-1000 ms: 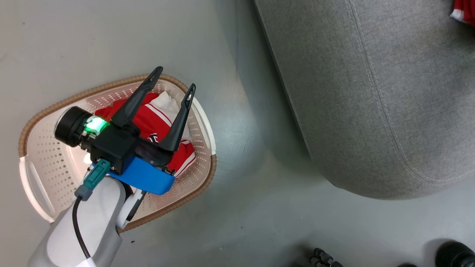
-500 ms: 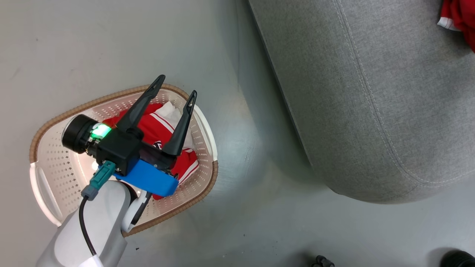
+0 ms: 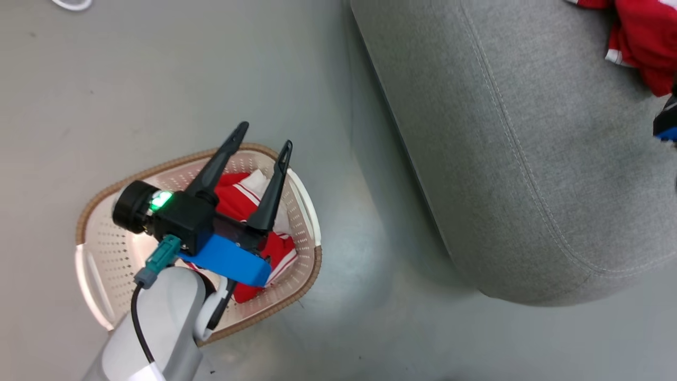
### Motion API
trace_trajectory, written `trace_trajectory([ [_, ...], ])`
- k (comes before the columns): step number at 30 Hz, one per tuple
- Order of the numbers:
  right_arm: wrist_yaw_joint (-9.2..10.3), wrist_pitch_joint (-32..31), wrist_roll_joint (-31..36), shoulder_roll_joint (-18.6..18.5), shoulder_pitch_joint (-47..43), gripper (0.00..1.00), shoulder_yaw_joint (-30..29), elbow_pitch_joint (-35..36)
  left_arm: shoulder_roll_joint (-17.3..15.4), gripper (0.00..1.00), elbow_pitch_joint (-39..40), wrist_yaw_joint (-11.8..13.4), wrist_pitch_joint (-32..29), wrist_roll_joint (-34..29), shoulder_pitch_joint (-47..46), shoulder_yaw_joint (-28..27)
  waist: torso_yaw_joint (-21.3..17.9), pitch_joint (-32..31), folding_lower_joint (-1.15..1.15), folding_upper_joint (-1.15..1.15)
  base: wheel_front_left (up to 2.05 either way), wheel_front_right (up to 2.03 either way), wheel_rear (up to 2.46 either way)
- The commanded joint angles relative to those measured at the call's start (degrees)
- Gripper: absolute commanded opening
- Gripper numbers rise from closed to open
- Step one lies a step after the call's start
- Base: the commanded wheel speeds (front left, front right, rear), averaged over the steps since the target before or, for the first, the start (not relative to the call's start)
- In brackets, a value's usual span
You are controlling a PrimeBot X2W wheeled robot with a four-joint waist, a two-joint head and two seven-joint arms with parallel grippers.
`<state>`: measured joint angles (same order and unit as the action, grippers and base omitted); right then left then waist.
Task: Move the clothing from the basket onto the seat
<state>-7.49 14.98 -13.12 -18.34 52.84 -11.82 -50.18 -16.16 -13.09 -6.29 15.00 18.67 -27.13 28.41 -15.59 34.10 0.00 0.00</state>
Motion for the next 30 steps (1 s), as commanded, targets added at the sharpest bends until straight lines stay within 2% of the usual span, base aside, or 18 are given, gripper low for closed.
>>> trace_trajectory([
  [1, -0.01, 0.3, -0.2, -0.6, -1.9, 1.0, 0.6, 0.5, 0.8, 1.0, -0.4, -0.4, 0.2, 0.2, 0.8, -0.7, 1.3, -2.4, 0.0, 0.0, 0.0, 0.0, 0.0],
  [7, -0.01, 0.1, 0.8, -2.3, -9.2, 1.0, 0.6, 3.2, 5.1, 1.0, -2.2, -0.9, 0.2, 0.6, 4.4, -3.5, 4.9, -9.7, 0.0, 0.0, 0.0, 0.0, 0.0],
  [16, -0.01, -2.1, 2.8, -0.2, -22.0, 1.0, -0.4, 12.8, 9.7, 1.0, -4.7, -1.3, 0.2, 0.9, 11.3, -9.0, 9.5, -20.0, 0.0, 0.0, 0.0, 0.0, 0.0],
  [21, -0.01, -4.3, 4.8, 2.8, -30.3, 1.0, -2.0, 21.5, 10.7, 1.0, -5.6, -1.2, 0.2, 0.9, 14.1, -10.6, 12.0, -24.5, 0.0, 0.0, 0.0, 0.0, 0.0],
  [26, -0.01, -7.7, 6.2, 7.8, -39.4, 1.0, -2.5, 32.5, 11.2, 1.0, -6.3, -1.2, 0.2, 0.8, 16.9, -13.1, 14.5, -28.3, 0.0, 0.0, 0.0, 0.0, 0.0],
  [30, -0.01, -9.0, 5.9, 10.4, -44.0, 1.0, -1.6, 37.3, 11.1, 1.0, -7.2, -1.2, 0.2, 0.4, 18.2, -14.4, 16.3, -30.5, 0.0, 0.0, 0.0, 0.0, 0.0],
])
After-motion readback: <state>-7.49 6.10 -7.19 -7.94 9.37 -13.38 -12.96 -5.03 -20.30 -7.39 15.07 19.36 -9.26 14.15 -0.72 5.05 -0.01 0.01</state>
